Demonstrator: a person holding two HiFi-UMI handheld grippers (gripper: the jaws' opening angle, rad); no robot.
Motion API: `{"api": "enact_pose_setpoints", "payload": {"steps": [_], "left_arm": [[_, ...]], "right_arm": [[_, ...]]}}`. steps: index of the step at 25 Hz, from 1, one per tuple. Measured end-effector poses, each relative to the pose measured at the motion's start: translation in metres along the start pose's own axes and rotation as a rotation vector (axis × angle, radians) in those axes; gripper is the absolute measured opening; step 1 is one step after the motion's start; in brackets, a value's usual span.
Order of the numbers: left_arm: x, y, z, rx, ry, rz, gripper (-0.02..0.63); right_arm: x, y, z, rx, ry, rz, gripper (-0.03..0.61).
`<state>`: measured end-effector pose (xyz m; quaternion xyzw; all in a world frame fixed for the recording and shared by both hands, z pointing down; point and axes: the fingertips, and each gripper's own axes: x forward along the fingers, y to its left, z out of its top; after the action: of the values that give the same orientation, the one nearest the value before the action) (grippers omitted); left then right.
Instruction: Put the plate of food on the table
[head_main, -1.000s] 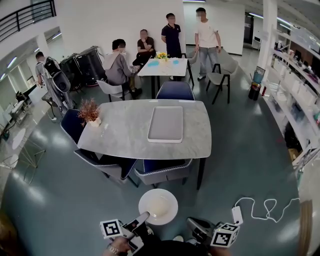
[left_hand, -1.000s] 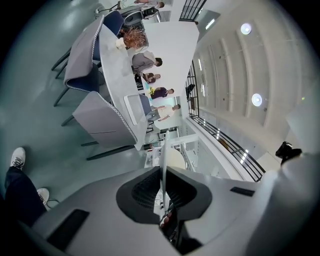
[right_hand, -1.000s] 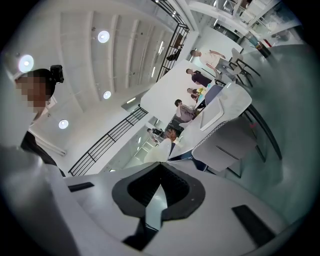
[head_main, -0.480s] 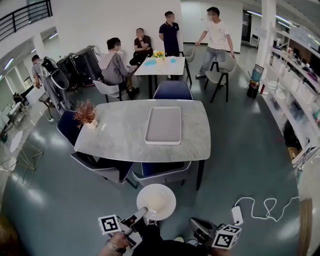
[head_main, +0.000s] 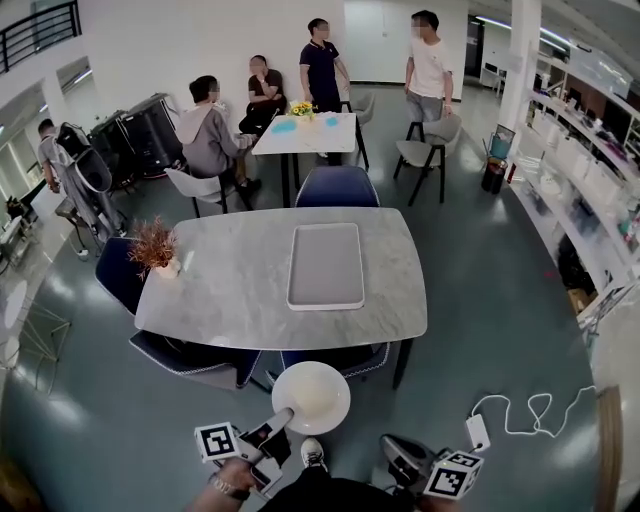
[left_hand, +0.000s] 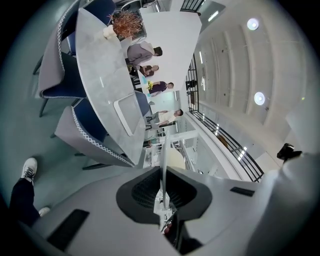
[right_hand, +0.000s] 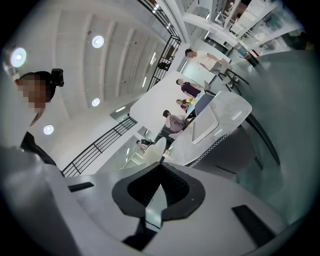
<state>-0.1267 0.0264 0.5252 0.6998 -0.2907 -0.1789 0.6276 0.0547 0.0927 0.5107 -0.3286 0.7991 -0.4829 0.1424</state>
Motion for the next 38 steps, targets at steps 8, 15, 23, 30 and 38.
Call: {"api": "enact_pose_setpoints", "payload": {"steps": [8,15,23,30,38], "left_arm": [[0.015,0.017,0.076,0.002,0.046,-0.007,0.025],[0.02,0.028,0.127,-0.01,0.065,-0.022,0.023],[0.025,0.033,0.162,-0.013,0.051,-0.031,0.025],[0.042,0.046,0.185,-0.031,0.002,-0.027,0.025],[0.083,0.055,0.212,-0.098,-0.084,-0.021,0.025]], "right_arm": [[0.062,-0.007,0.009,0.028,-0.05,-0.052,0.011],[0.109,-0.007,0.01,0.025,-0.066,-0.072,0.011],[0.13,-0.001,0.013,0.019,-0.047,-0.092,0.011],[0.145,-0.006,0.022,0.011,-0.013,-0.082,0.011],[0.166,-0.022,0.058,-0.001,0.037,-0.04,0.011]]}}
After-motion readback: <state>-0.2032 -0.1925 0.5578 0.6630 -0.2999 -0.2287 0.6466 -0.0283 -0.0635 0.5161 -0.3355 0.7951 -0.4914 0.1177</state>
